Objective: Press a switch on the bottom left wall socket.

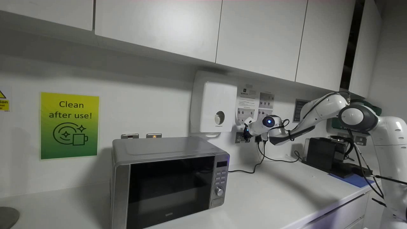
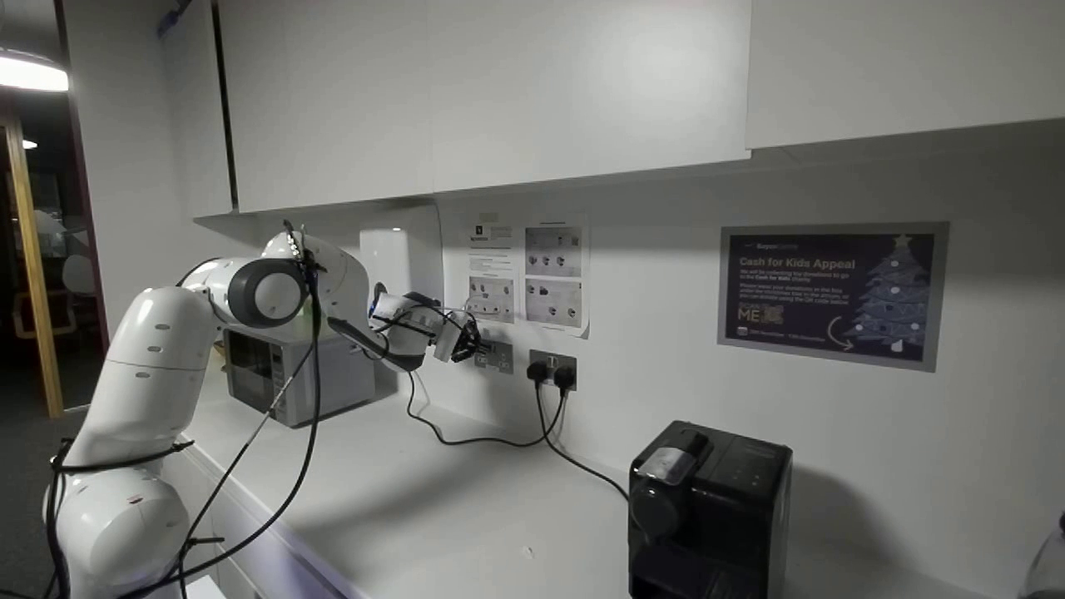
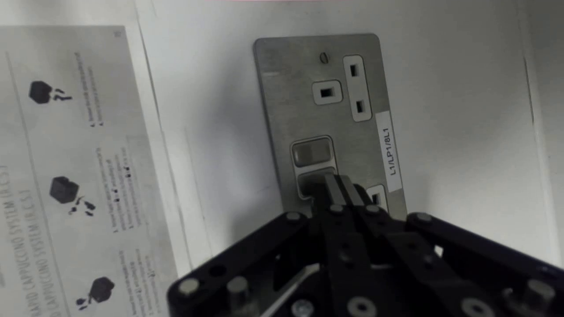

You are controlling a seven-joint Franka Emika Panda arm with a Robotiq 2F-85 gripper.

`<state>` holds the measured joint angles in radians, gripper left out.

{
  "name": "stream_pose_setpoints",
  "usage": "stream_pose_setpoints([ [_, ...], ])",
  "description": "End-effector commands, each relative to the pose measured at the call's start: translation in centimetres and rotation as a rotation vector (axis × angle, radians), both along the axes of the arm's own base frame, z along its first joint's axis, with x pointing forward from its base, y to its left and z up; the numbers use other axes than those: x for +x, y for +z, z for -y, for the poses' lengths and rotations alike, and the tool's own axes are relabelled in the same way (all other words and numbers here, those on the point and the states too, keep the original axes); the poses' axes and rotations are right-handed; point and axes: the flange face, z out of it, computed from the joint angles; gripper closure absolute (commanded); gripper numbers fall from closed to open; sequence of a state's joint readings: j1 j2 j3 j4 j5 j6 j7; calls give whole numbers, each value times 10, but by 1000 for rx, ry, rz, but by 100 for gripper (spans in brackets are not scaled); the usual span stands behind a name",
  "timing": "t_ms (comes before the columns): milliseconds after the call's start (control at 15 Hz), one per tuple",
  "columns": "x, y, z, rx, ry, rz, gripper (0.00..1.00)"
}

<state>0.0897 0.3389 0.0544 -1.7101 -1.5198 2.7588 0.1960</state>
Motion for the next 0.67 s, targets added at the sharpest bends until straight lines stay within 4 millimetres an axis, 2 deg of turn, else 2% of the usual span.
stream_pose_setpoints([
  [0, 21, 7, 2, 4, 1, 52, 100],
  [600, 32, 5, 3, 6, -16, 62, 100],
])
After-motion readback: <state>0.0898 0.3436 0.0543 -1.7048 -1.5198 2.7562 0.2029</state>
